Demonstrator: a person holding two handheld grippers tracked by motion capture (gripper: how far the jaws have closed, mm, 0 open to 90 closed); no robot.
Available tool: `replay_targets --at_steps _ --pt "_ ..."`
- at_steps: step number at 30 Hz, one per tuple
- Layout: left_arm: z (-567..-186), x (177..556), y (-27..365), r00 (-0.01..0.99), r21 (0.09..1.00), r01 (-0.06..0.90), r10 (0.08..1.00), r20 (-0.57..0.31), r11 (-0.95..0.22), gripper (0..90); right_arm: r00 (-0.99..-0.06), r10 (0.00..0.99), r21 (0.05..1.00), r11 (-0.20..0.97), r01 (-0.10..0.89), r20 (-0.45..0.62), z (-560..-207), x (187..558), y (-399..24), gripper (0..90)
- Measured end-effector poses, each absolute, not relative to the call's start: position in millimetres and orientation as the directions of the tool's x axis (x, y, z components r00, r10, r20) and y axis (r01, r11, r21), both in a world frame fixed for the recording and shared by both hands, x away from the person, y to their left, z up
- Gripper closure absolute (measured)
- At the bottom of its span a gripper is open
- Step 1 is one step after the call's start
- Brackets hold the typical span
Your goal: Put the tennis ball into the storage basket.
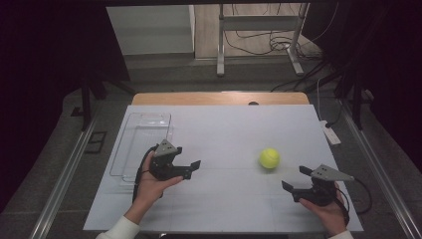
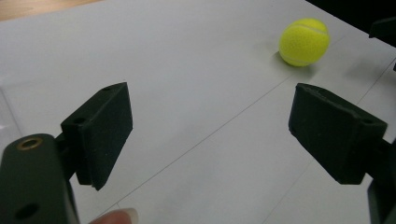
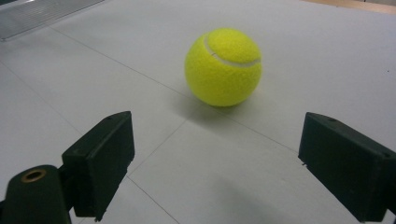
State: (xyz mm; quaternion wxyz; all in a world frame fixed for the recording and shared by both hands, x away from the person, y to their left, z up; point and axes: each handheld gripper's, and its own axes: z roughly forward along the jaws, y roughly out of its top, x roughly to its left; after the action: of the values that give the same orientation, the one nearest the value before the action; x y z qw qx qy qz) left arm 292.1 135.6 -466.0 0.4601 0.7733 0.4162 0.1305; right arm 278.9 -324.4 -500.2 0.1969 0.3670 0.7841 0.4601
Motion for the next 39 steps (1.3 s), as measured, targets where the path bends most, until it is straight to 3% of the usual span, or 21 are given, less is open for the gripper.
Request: replay_targets --at_steps 39 --pt "-457.7 309.4 99.7 0.672 0.823 0.504 0.718 -0.183 -0.262 15.2 -0.656 0.754 0.868 0.307 0.391 0.029 -500.5 278.8 -325.2 11.2"
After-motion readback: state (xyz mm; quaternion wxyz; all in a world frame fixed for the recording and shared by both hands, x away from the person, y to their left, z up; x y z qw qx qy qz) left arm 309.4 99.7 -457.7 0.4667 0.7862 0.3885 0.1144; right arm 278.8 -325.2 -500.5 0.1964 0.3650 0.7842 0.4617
